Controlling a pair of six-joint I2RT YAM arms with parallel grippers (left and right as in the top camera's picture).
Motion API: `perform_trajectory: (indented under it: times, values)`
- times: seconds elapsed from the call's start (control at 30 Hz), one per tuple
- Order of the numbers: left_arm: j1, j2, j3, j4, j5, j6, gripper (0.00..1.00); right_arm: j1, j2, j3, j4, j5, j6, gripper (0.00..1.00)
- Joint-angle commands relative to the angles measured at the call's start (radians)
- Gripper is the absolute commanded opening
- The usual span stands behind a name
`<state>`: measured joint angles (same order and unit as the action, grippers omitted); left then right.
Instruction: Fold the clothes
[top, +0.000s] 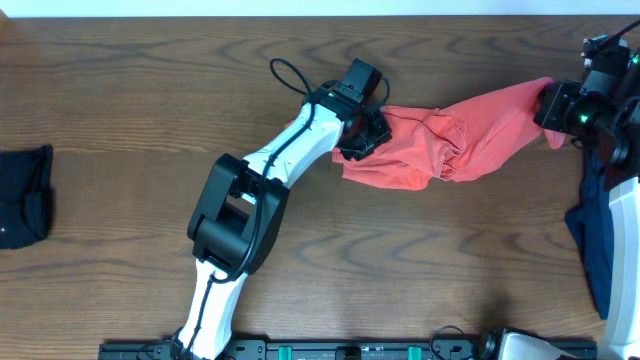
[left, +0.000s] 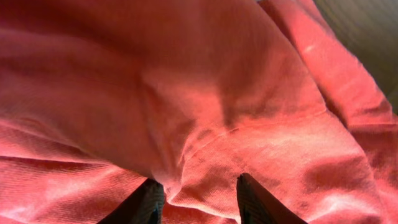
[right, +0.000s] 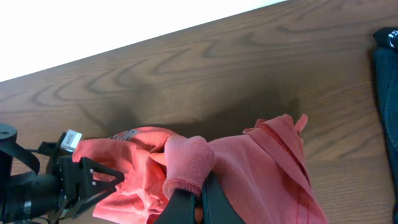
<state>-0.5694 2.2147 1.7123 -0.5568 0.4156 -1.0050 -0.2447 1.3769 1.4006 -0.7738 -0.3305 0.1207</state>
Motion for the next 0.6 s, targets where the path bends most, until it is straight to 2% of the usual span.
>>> perform_trajectory:
  times: [0.0,0.07,0.13,0.17,0.23,0.27,0.57]
  values:
    - [-0.011,0.037,-0.001,-0.004,-0.008,0.009,0.41,-0.003,-0.018,0.006,-0.002,-0.018,-0.011,0.01]
    - [-0.011,0.041,-0.001,-0.001,-0.009,0.009,0.41,-0.003,-0.018,0.006,-0.003,-0.018,-0.011,0.01]
    - [-0.01,0.041,-0.001,0.006,-0.01,0.009,0.34,-0.003,-0.018,0.006,-0.003,-0.018,-0.014,0.01]
    - [-0.01,0.041,-0.001,0.01,-0.013,0.01,0.27,-0.003,-0.018,0.006,-0.003,-0.018,-0.014,0.01]
    - [-0.01,0.041,-0.001,0.013,-0.025,0.01,0.19,-0.003,-0.018,0.006,-0.004,-0.018,-0.014,0.01]
    - [-0.01,0.041,-0.001,0.013,-0.032,0.012,0.06,-0.003,-0.018,0.006,-0.006,-0.018,-0.014,0.01]
    - [0.048,-0.02,0.024,-0.005,-0.077,0.17,0.06,-0.003,-0.019,0.006,-0.008,-0.016,-0.048,0.01]
